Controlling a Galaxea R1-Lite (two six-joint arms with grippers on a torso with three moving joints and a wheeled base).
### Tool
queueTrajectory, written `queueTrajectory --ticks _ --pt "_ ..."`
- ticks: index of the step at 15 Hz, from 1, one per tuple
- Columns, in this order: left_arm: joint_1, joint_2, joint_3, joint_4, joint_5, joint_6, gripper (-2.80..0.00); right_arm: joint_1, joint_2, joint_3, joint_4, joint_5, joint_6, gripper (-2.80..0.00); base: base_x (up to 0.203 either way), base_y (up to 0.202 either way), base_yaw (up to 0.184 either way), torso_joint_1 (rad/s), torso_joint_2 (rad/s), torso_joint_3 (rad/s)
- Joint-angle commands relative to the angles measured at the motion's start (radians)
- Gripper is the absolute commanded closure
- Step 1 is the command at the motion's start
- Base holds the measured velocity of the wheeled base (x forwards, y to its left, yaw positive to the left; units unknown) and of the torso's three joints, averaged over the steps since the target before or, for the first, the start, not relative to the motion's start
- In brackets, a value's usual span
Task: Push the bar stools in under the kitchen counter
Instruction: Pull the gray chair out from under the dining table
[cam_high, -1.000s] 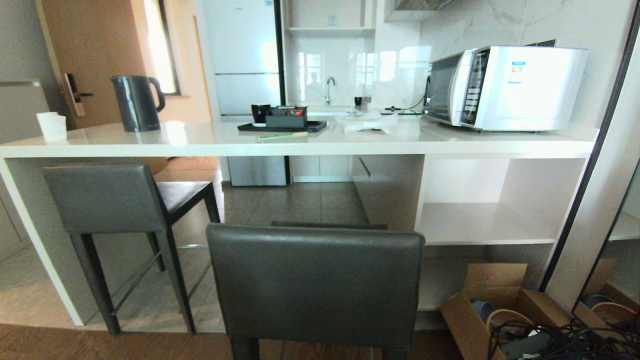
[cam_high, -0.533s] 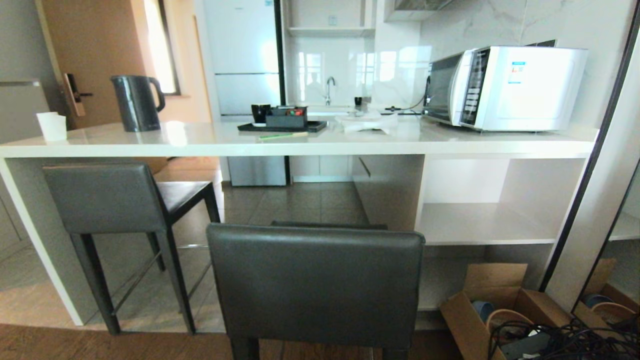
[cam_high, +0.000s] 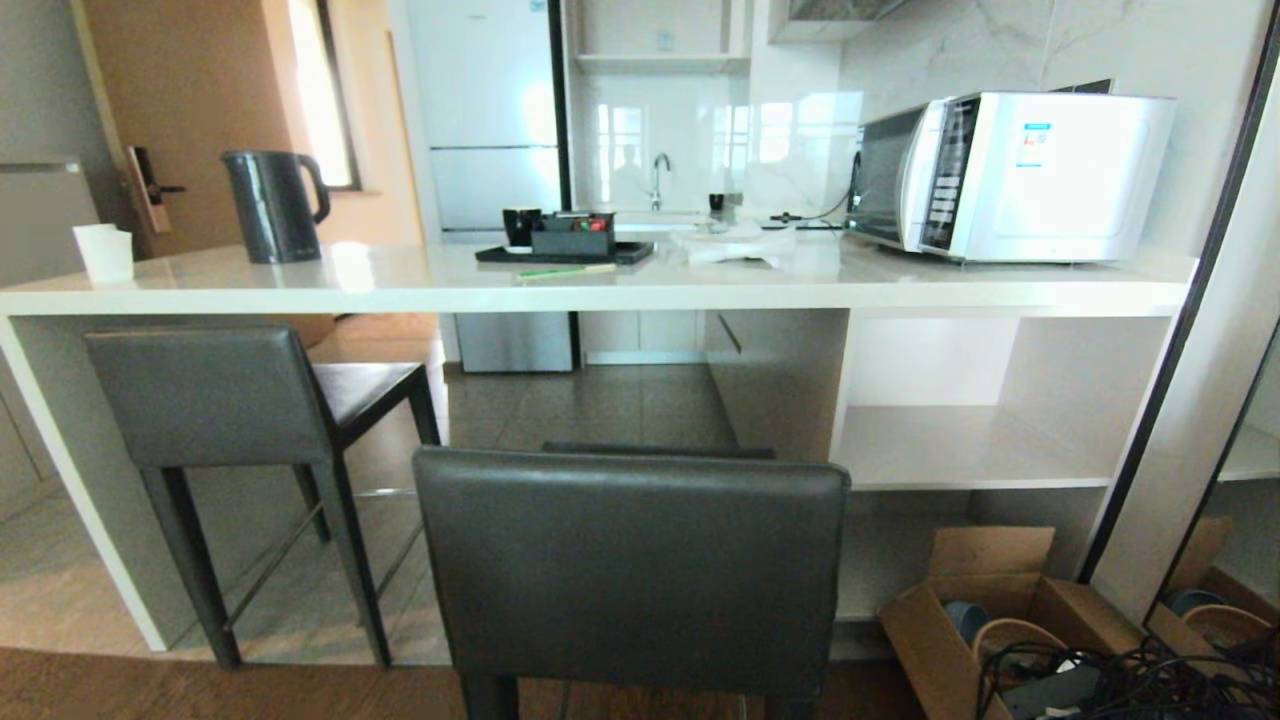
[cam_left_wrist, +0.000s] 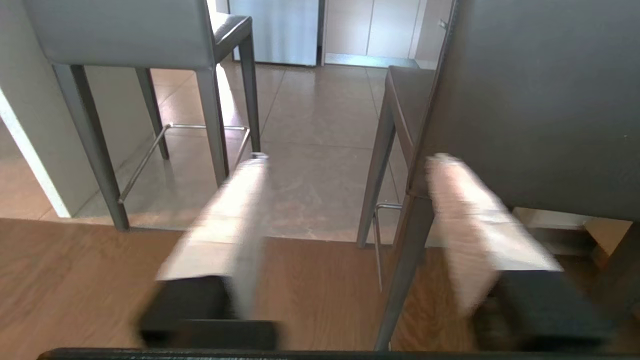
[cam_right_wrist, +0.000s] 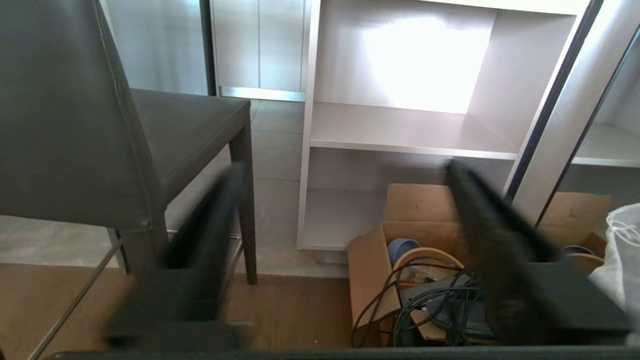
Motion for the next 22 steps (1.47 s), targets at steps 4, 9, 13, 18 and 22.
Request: queueTrajectory --ticks 4,9,13,18,22 --pt "0.002 0.002 0.003 0.001 -0.008 -0.012 0.00 0.000 0.000 0.000 0.031 0.000 0.004 0.00 0.000 0.000 0.000 0.000 0.00 0.000" --pt "0.000 0.001 0.018 0.001 0.032 -0.005 0.00 0.000 0.000 0.000 0.035 0.016 -0.020 0.00 0.000 0.000 0.000 0.000 0.00 0.000" --pt "-0.001 0.001 0.029 -0.002 0.008 0.054 0.00 0.000 0.000 0.000 0.033 -0.002 0.015 0.00 0.000 0.000 0.000 0.000 0.00 0.000" --pt "0.000 0.001 0.029 -0.004 0.008 0.035 0.00 0.000 0.000 0.000 0.029 -0.021 0.097 0.00 0.000 0.000 0.000 0.000 0.00 0.000" --pt "0.000 0.001 0.029 -0.004 0.008 0.035 0.00 0.000 0.000 0.000 0.031 -0.021 0.071 0.00 0.000 0.000 0.000 0.000 0.00 0.000"
